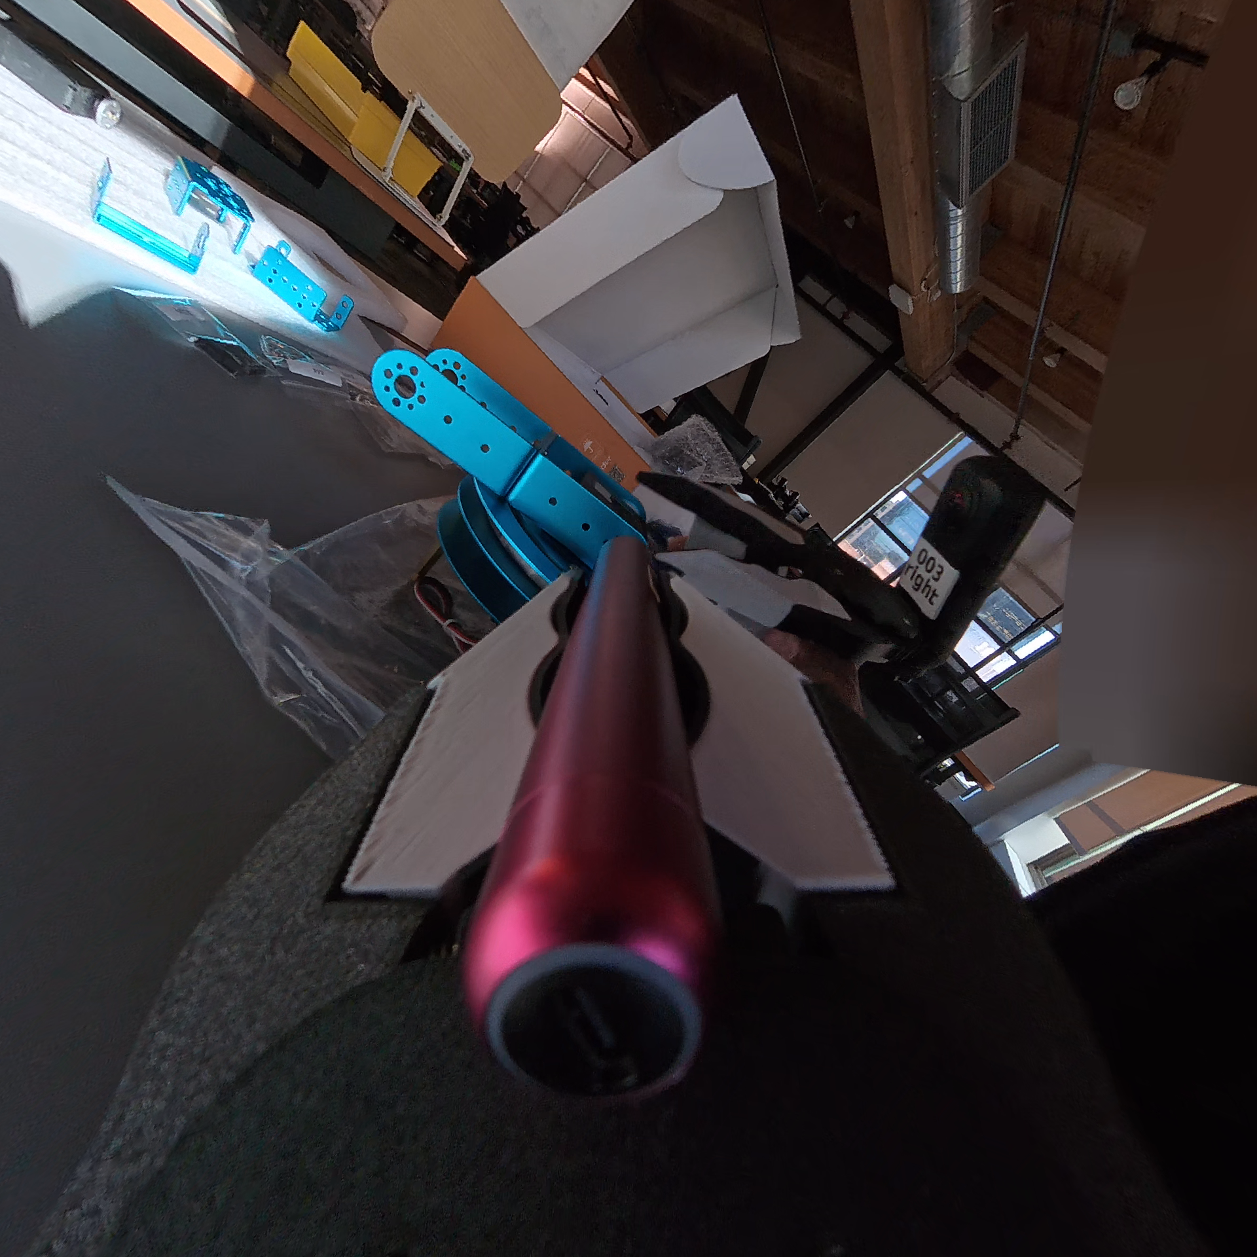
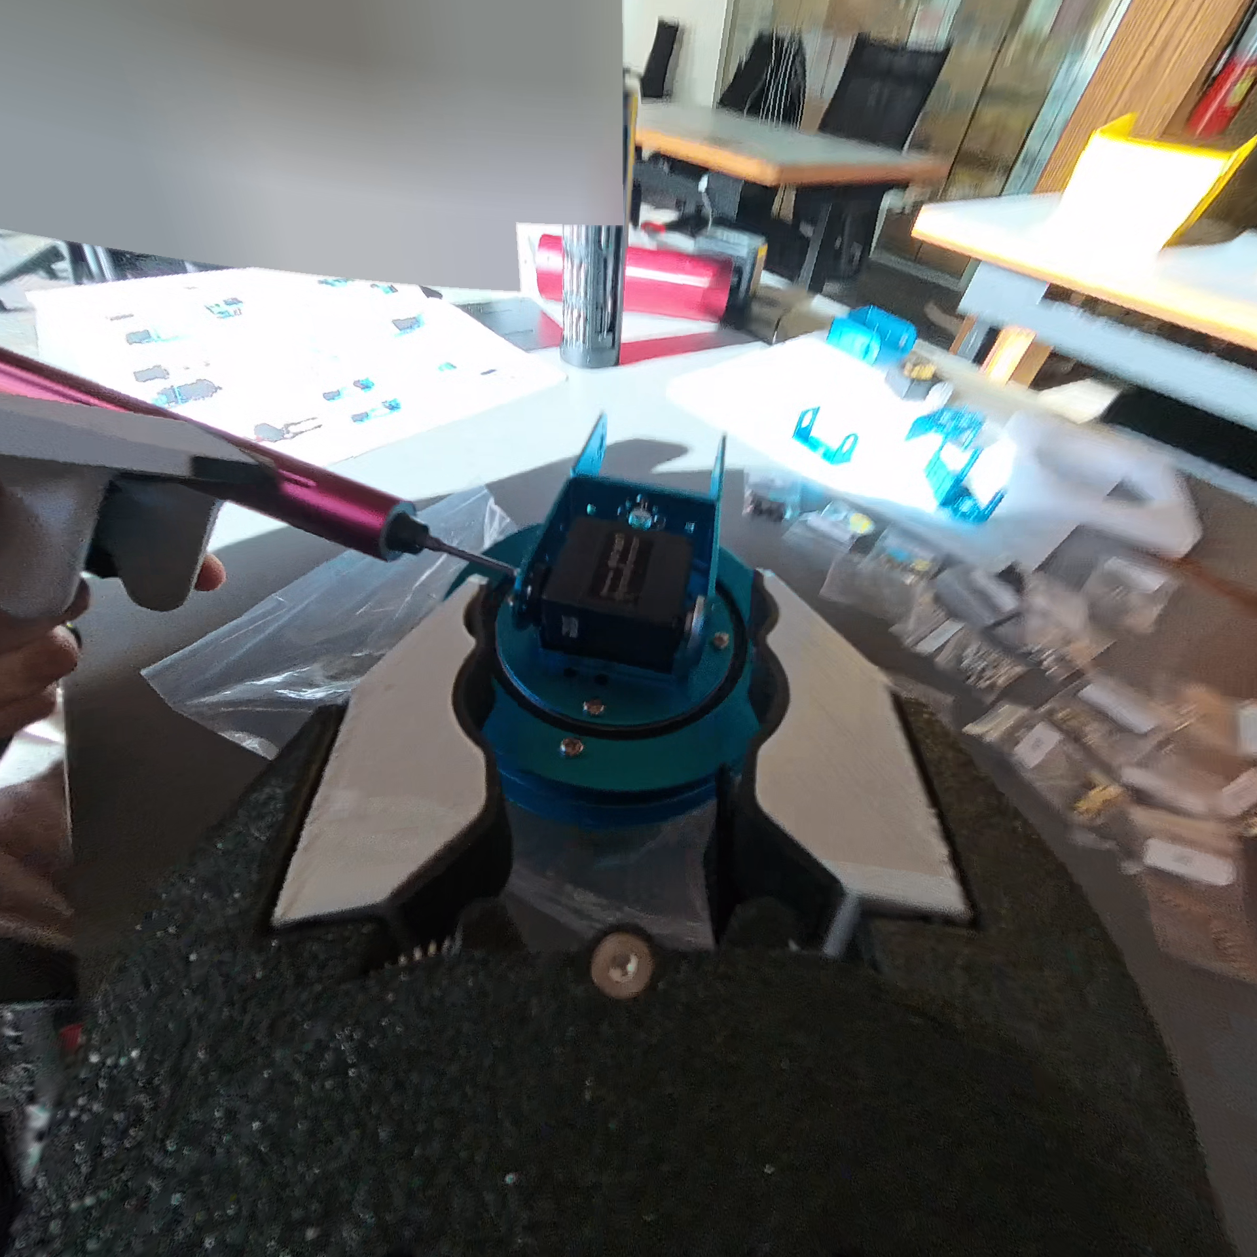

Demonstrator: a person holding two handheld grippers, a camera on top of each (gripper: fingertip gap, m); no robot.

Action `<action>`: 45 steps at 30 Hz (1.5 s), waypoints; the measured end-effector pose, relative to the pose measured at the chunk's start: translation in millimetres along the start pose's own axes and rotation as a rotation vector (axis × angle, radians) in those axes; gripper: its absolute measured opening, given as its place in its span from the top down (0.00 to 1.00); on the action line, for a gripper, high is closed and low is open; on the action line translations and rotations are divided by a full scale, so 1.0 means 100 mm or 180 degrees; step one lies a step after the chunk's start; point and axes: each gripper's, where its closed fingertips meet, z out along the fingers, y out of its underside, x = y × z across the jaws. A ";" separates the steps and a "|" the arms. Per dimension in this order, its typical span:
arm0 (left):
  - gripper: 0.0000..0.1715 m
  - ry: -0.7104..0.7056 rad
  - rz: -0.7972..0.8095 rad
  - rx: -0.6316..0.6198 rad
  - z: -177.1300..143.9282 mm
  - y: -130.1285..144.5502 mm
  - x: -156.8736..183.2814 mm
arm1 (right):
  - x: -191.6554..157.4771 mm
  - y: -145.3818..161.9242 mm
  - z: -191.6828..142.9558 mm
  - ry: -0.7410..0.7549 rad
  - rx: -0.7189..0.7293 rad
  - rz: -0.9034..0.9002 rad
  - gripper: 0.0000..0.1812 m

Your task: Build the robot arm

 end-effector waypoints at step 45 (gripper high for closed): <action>0.89 0.0035 0.0008 -0.0308 -0.43 -0.01 0.05 | -0.03 0.15 -0.04 -0.0155 -0.0184 0.0121 0.54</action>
